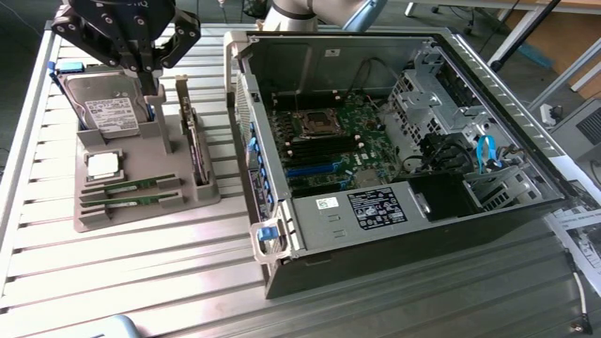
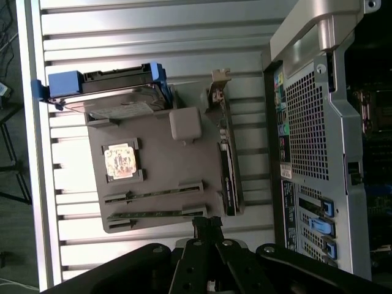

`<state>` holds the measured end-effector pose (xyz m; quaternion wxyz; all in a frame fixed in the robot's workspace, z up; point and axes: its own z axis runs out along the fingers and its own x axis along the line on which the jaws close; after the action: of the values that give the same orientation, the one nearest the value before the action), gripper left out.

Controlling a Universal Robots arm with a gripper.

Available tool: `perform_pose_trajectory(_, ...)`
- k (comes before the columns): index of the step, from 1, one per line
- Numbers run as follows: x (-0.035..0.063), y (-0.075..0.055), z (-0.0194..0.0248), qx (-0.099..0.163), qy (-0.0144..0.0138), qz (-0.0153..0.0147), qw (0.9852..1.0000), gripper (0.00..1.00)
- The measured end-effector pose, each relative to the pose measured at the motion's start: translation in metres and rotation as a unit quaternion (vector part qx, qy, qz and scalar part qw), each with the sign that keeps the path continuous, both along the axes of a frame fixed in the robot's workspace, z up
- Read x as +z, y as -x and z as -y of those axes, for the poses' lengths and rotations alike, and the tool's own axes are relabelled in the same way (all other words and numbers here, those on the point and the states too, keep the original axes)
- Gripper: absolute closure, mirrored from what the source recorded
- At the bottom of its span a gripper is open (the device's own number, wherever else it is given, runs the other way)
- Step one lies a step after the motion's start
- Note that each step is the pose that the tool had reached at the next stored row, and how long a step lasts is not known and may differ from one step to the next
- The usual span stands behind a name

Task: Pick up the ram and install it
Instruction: 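Reach for the ram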

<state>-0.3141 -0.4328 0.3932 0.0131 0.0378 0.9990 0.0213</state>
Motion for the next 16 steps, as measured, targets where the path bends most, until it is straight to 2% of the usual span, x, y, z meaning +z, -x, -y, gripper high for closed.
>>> perform_pose_trajectory(16,0.0,0.0,0.0057,0.0,0.0001,0.0,1.0,0.89)
